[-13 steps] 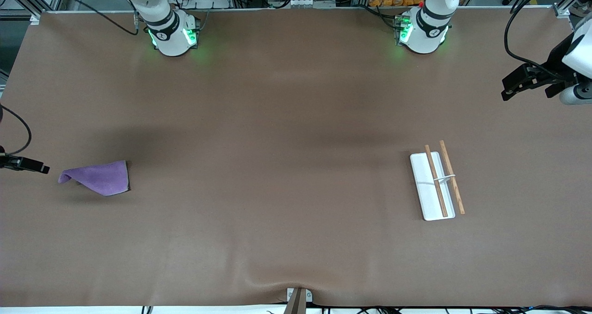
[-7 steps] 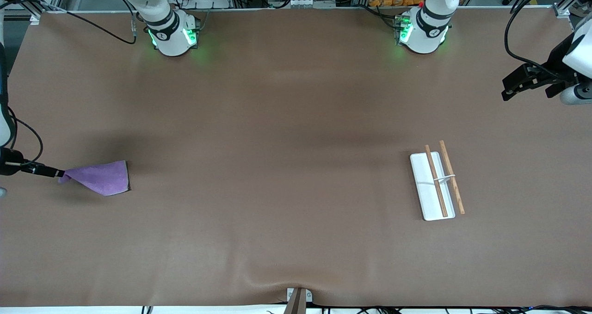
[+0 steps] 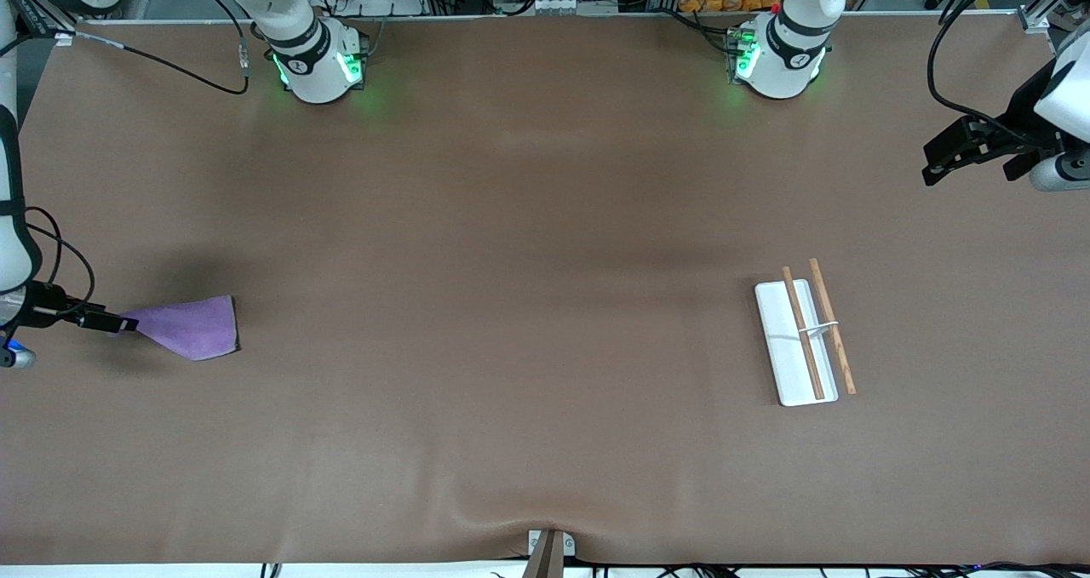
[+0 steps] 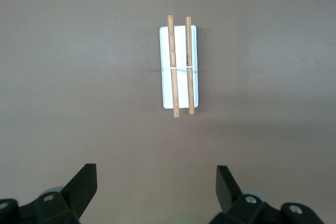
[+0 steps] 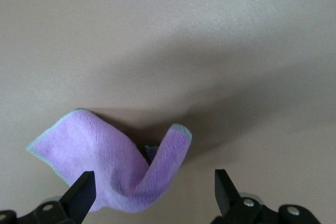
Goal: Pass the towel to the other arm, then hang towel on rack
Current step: 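Grasp the lavender towel corner with the right gripper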
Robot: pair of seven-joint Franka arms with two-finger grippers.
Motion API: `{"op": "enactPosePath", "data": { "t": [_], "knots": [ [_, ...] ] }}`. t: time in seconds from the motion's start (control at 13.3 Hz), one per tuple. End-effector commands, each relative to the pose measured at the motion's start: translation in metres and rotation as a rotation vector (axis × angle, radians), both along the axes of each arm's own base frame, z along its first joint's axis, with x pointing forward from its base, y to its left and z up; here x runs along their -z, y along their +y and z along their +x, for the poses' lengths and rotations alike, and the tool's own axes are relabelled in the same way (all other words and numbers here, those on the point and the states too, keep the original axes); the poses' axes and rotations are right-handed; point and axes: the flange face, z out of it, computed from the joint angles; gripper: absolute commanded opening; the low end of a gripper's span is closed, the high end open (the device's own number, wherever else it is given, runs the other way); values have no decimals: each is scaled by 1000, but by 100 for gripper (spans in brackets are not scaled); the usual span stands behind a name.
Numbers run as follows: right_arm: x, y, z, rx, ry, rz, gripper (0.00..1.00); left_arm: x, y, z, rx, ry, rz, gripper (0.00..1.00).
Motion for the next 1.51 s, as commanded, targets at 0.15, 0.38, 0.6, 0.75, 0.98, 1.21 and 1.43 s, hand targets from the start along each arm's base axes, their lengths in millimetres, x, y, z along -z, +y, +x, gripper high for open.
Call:
{"op": "enactPosePath", "data": {
  "t": [0.15, 0.38, 0.6, 0.75, 0.98, 1.21, 1.43],
  "knots": [
    [9, -3, 7, -42, -48, 43, 62, -16, 6, -8, 11, -11, 0, 100],
    [6, 11, 14, -148, -65, 37, 0, -11, -4, -6, 13, -11, -3, 100],
    [4, 20, 18, -160, -64, 33, 0, -8, -5, -14, 23, 46, -1, 100],
    [1, 18, 19, -171, -69, 30, 0, -4, -6, -20, 16, 94, -5, 100],
    [-23, 20, 27, -230, -96, -2, 0, -1, -1, -22, 9, 125, -5, 100],
    [-64, 25, 31, -327, -149, -19, 0, 11, -4, -17, 17, 149, -6, 100],
    [-109, 36, 30, -447, -186, -20, 0, 21, -4, -15, 27, 178, -6, 100]
  ]
}}
